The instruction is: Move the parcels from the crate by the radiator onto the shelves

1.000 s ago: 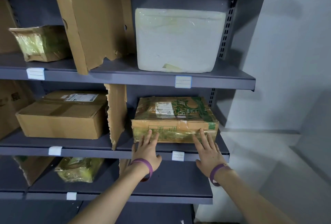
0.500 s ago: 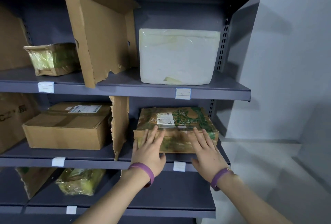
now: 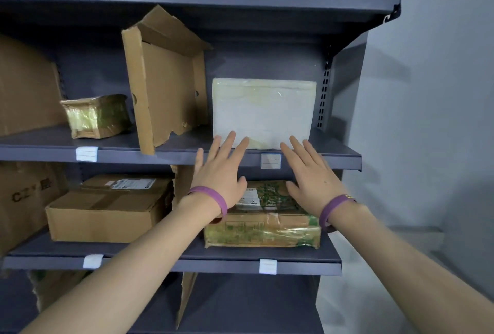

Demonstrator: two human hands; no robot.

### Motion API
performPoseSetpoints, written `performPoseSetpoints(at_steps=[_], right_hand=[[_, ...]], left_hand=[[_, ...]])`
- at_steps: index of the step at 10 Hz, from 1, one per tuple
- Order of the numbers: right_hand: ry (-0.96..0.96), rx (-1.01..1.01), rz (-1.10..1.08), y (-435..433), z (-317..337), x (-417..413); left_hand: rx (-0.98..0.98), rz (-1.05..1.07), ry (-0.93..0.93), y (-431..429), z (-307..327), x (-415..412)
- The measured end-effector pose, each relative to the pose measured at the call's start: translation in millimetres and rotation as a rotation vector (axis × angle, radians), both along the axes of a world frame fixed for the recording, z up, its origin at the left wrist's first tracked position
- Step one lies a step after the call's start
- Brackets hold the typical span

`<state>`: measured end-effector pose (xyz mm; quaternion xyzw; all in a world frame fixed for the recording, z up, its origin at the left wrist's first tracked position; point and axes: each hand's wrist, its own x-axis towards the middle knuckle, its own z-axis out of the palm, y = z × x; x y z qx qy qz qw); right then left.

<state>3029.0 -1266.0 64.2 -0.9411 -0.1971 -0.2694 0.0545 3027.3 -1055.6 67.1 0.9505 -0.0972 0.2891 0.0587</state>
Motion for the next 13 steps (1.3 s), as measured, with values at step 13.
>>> performPoseSetpoints(at_steps=[13], right_hand=[[0.06,-0.078,-0.042,-2,11,60]], left_hand=[[0.0,-0.07,0.102,4,6,58]])
